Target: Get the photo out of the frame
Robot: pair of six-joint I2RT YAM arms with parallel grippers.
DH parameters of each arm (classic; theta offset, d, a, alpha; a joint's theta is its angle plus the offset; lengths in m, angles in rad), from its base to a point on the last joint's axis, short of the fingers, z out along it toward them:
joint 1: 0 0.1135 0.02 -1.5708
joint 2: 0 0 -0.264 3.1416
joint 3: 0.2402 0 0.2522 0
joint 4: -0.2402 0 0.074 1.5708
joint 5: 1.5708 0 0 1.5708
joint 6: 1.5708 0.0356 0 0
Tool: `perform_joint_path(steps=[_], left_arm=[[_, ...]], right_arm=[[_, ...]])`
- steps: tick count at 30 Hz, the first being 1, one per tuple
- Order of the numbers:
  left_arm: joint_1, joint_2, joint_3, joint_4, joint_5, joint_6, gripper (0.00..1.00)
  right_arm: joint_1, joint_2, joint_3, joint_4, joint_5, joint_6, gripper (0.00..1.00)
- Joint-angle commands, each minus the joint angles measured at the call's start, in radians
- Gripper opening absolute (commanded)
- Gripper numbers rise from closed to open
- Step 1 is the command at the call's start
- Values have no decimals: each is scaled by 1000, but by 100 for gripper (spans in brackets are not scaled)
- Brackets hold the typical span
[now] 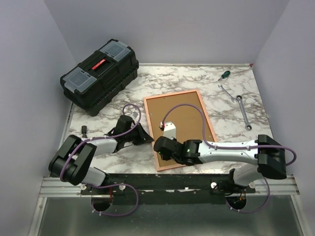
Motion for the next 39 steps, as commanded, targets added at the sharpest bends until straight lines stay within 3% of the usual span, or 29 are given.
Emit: perform_joint_path(steps=[1, 12, 27, 39], left_arm=[[-1, 47, -59, -201, -101, 63, 0], [-1, 50, -69, -192, -102, 64, 0], [-1, 43, -79, -184, -98, 62, 0], [-1, 60, -67, -184, -93, 62, 0]], right_arm=[[-4, 54, 36, -25, 104, -11, 0], [-7, 92, 100, -15, 154, -47, 0], [-46, 52, 187, -41, 78, -94, 1], [-44, 38, 118, -70, 36, -60, 1]])
